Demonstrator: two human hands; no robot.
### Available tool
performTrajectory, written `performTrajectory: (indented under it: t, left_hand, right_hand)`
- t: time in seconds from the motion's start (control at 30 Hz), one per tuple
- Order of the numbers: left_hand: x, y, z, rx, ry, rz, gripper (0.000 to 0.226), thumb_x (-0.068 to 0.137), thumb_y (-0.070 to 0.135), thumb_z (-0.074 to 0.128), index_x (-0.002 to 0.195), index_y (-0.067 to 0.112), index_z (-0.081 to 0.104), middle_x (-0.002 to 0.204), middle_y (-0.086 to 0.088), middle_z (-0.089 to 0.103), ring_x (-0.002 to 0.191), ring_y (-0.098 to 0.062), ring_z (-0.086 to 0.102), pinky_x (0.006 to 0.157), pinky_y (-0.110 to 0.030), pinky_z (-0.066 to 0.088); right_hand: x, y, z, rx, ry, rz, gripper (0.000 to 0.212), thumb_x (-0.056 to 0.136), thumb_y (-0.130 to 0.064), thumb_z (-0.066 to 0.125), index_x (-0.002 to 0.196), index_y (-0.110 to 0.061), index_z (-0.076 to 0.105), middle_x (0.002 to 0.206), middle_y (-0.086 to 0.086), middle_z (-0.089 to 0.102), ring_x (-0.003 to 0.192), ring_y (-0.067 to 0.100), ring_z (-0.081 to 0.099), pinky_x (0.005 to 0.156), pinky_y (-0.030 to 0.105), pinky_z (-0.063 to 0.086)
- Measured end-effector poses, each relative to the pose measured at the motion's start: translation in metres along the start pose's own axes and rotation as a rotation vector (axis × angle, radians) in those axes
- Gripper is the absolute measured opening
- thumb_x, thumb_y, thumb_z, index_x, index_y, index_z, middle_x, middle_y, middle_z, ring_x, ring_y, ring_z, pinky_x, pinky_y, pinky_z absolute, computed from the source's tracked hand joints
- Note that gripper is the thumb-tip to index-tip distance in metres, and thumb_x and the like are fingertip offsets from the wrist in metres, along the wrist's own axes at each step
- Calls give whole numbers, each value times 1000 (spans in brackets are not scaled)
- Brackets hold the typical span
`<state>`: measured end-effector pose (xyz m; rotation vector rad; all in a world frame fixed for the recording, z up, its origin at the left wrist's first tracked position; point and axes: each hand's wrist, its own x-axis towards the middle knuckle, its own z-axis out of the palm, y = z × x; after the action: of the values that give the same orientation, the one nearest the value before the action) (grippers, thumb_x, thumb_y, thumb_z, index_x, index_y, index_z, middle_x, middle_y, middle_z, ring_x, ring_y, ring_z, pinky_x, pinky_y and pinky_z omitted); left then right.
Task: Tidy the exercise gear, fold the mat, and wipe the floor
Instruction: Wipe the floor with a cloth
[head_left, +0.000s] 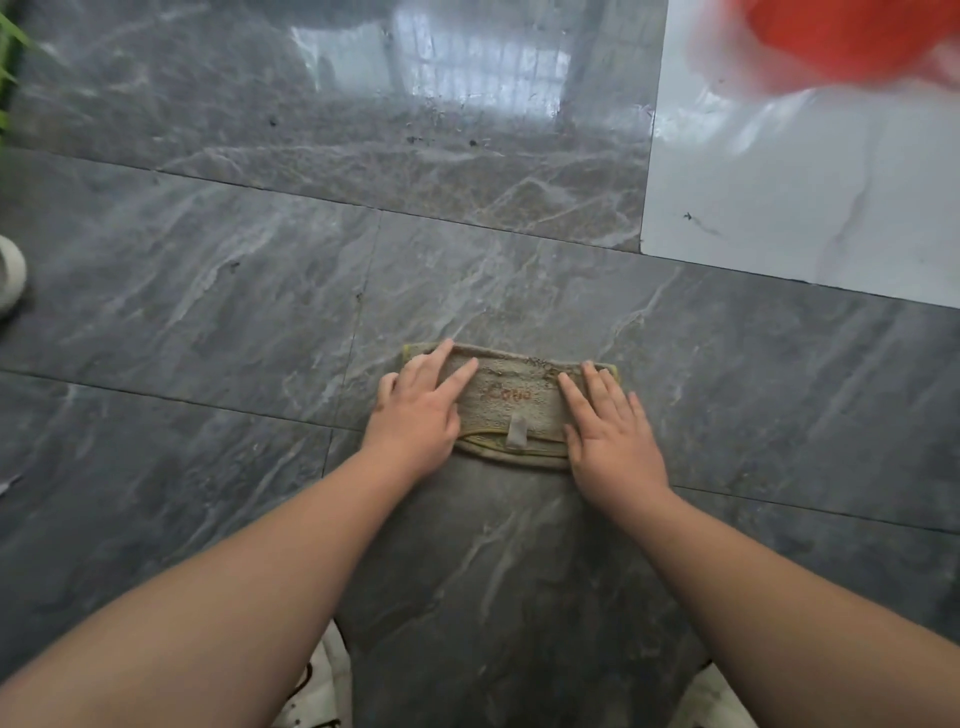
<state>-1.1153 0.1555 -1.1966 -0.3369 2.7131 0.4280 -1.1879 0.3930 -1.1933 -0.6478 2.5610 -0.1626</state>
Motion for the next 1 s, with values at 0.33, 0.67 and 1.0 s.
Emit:
performTrajectory:
  t: [0.33,0.67,1.0]
  left_hand:
    - [30,-32,-30,-79,103,-144,40,90,24,59,128,34,58,131,5,55,124,-25,37,101,-41,30]
    - [34,-40,-45,-378,-26,-250,14,86,18,69,97,22,60,95,-3,61,97,-26,55,79,-29,39]
    - [37,-32,-64,-529,-81,-409,13,91,20,66,101,14,71,89,-6,67,84,-23,62,79,-27,47]
  right_hand:
    - [32,14,-31,198,36,139,55,85,-18,68,137,-23,49,139,2,47,128,29,38,108,44,35]
    - [45,21,-49,225,-145,244,22,79,-3,54,90,-21,46,95,2,51,98,31,51,74,33,36]
    - [43,19,-62,479,-114,433,8,88,-19,65,91,-19,58,91,5,61,94,29,59,73,28,37]
